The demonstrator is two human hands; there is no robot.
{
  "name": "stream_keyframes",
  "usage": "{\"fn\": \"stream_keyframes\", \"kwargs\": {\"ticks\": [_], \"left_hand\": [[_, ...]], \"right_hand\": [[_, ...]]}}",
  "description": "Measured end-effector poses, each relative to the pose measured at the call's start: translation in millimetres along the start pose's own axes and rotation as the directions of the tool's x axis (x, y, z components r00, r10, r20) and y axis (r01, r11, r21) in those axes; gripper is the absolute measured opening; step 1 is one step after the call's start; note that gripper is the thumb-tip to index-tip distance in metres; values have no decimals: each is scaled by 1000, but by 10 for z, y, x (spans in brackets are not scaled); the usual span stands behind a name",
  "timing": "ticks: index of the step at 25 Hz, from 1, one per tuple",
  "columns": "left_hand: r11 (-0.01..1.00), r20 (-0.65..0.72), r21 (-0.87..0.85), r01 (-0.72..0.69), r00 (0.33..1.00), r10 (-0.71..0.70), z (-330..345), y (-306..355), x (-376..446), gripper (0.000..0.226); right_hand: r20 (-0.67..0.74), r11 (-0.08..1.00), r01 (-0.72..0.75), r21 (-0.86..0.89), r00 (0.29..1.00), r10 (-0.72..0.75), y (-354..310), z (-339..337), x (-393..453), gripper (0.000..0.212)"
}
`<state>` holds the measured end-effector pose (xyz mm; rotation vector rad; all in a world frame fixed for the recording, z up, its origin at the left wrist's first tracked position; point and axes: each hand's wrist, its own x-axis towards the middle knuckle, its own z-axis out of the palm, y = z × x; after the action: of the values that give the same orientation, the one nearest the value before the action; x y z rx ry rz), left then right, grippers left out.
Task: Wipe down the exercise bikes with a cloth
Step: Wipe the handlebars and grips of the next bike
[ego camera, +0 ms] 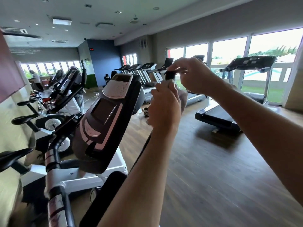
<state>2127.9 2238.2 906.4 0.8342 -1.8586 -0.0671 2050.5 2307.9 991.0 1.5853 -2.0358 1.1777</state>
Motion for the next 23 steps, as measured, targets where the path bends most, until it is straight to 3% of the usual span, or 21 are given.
{"fn": "stream_keyframes", "kwargs": {"ticks": [3,6,9,12,14,18,23], "left_hand": [[985,-52,-174,0,999,-9,74,58,205,47],[999,-36,32,6,999,-5,7,-24,-42,55],[984,-54,177,-20,998,30,-29,-119,-264,49],[1000,103,-21,-9,995,11,-15,-44,-7,48],[994,121,-111,-1,993,14,10,36,235,44],[993,37,-69,94,995,-91,-85,64,49,43],[994,36,81,79,996,-82,-133,-1,-205,46]], "right_hand": [[-2,999,-35,27,999,35,-2,9,-19,52],[-22,996,-51,73,998,53,3,50,-68,54],[-48,994,-48,94,997,52,7,69,-73,52],[-20,998,-17,60,1000,18,21,60,-78,49],[-16,998,15,59,1000,-14,25,54,-74,49],[-70,988,121,98,991,-115,134,77,-41,53],[-111,935,260,243,965,-239,434,147,23,56]]}}
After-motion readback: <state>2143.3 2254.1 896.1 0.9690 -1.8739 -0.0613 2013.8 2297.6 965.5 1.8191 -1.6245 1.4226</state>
